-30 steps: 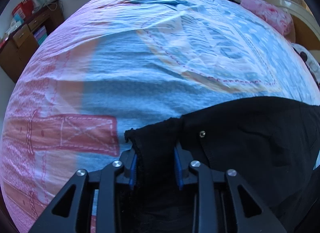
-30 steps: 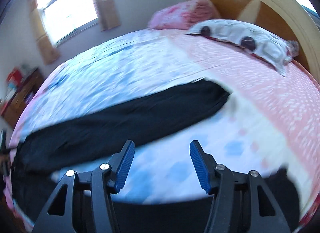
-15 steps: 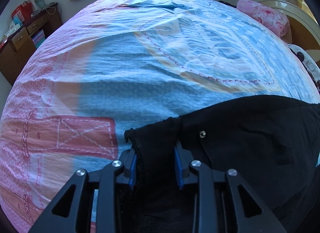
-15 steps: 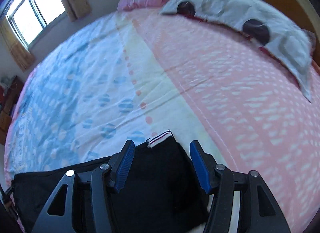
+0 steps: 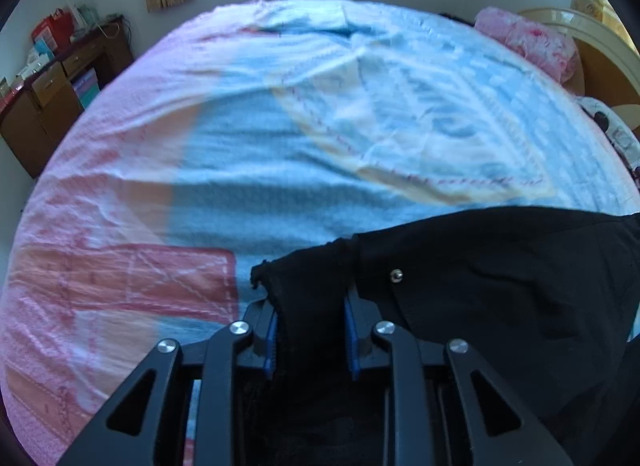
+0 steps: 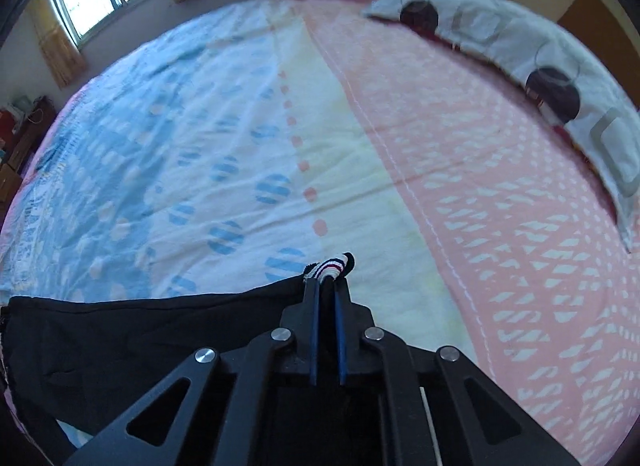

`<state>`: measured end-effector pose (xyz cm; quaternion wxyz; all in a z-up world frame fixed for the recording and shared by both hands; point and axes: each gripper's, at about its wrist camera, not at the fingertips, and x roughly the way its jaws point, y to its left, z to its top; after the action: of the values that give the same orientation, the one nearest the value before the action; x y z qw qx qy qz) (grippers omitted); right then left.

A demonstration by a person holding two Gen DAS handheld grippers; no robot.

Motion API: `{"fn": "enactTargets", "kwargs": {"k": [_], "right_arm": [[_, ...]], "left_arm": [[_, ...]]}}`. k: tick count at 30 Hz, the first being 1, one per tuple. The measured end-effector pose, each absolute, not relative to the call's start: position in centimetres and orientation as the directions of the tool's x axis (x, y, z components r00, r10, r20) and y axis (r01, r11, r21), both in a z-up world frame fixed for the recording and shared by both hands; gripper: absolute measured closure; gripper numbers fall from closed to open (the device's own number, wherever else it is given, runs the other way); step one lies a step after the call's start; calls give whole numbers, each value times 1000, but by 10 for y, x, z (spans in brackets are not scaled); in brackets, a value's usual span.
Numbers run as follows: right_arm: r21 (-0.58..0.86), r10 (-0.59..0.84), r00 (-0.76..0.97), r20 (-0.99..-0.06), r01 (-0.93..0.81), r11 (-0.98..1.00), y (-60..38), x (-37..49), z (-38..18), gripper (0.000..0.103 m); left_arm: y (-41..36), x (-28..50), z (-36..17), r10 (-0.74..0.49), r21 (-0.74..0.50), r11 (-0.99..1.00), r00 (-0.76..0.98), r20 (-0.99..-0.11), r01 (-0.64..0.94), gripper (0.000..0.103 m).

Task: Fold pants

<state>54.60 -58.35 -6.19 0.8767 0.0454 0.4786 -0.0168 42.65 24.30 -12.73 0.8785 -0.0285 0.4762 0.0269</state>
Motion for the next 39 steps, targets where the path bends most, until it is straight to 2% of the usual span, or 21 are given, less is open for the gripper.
{"fn": "enactTargets", "kwargs": {"k": [10, 14, 18, 22, 24, 25, 26, 28, 32, 34, 39], "right_arm": [[126, 140, 747, -649, -76, 989, -585, 413, 38, 97], [124, 178, 775, -606, -129, 984, -602, 344, 34, 97], [148, 198, 744, -639, -134, 980, -619, 295, 7, 97], [157, 207, 650, -731, -135, 978, -623, 264, -27, 96], [114, 165, 622, -766, -121, 986, -617, 254, -35, 92], [78, 128, 617, -776, -106, 991, -614, 247, -36, 85], [55, 102, 618, -779, -96, 994, -611, 241, -35, 69], [24, 69, 628, -775, -80, 996, -605, 232, -29, 59], [31, 102, 674, -732, -116, 993, -565, 217, -1, 58], [19, 144, 676, -723, -189, 982, -522, 216, 4, 58], [-91, 223, 599, -769, -448, 889, -383, 208, -32, 58]], "left_arm": [[255, 338, -51, -85, -151, 988, 753, -653, -20, 76], [265, 281, -49, -133, -212, 977, 808, -575, 11, 76], [270, 228, -66, -174, -246, 968, 828, -533, 45, 76], [265, 189, -95, -196, -234, 969, 807, -558, 73, 73], [260, 175, -111, -205, -221, 971, 778, -594, 87, 67], [258, 171, -115, -193, -207, 975, 775, -602, 82, 63], [256, 165, -120, -178, -188, 979, 771, -611, 78, 63], [254, 154, -125, -178, -180, 980, 770, -613, 83, 56], [254, 149, -132, -171, -170, 982, 768, -618, 82, 52], [253, 146, -135, -162, -164, 984, 768, -620, 76, 51], [243, 138, -134, -109, -61, 994, 775, -623, 91, 49]]}}
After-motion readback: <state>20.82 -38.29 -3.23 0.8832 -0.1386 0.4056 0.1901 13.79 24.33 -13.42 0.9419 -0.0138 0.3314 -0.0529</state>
